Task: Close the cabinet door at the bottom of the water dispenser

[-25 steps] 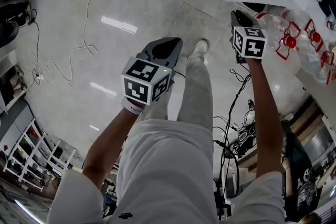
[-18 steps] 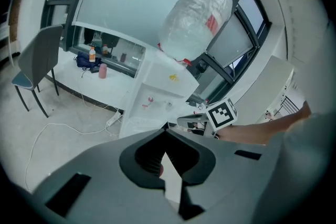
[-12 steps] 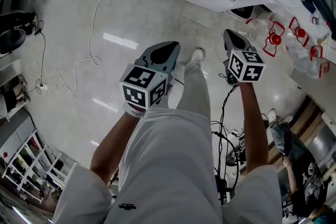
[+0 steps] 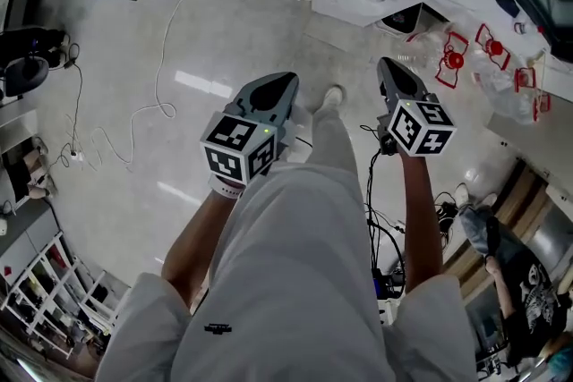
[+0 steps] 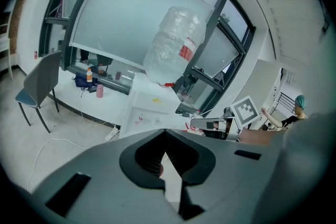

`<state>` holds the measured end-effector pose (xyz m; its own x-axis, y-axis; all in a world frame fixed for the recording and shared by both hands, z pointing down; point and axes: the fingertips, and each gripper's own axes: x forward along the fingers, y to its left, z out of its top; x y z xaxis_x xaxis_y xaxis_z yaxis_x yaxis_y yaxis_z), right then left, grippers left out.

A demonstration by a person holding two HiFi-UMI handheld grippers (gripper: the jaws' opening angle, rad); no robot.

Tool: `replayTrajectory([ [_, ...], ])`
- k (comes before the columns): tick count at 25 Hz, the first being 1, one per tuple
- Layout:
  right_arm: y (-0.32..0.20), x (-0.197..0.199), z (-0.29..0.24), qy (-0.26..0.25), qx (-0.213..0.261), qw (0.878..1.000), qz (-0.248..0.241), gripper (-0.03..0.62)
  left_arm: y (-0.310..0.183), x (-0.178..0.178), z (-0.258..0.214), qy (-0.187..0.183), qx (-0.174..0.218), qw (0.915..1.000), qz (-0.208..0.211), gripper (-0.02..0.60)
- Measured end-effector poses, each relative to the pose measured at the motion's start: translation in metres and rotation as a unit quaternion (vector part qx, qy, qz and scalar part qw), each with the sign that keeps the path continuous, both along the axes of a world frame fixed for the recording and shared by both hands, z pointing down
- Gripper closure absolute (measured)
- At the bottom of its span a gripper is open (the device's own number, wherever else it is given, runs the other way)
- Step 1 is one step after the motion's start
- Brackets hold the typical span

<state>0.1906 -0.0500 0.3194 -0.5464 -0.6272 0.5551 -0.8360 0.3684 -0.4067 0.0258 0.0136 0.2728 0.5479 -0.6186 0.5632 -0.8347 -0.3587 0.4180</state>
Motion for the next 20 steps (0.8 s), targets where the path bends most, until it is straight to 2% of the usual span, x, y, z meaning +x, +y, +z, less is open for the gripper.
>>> replayTrajectory([
  [12,0.045,-0.009,-0.084,-0.003,0.067,0.998,-0.017,0.584,0.006,-0.020,-0.072,0.017,0.059,0.9979,-0.018,0.581],
  [20,0.051,-0.011,-0.136,-0.007,0.127,0.992,-0.027,0.585,0.002,-0.020,-0.106,0.021,0.104,0.9942,-0.016,0.580],
])
